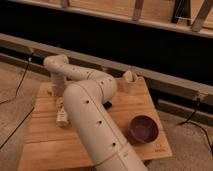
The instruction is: Stand the bottle upright
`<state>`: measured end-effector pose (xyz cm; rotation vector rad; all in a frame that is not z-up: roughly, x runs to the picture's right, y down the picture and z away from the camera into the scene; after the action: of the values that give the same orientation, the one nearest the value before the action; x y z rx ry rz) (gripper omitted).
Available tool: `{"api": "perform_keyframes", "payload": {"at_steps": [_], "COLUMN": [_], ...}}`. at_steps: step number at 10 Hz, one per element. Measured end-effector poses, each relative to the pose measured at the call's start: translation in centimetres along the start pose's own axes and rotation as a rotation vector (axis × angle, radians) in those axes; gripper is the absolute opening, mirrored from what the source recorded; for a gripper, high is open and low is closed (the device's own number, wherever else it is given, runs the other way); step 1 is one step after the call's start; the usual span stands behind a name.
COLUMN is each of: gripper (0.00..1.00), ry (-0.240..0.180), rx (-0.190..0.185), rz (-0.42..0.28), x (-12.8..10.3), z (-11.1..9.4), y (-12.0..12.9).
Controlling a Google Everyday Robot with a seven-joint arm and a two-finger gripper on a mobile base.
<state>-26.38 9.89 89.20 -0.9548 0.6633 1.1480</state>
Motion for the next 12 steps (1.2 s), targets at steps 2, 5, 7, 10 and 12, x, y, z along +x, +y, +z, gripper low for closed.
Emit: {"api": "perform_keyframes", "payload": {"at_steps": [2,5,7,10,12], "gripper": [0.63,0.33,0.15,0.0,0.0], "ry": [0.005,0.004,0.002,-0.015,-0.051], "rx": [0.011,0.034,0.047,0.065,0.071], "rz": [0.004,0.006,0.007,0.015,0.018], "x": [-0.4,-1.0,-1.2,-1.6,-2.2], "z": [0.3,0.4,0.4,0.1,-0.5], "y": [-0.3,-0.7,-0.9,-1.2,-1.1]}}
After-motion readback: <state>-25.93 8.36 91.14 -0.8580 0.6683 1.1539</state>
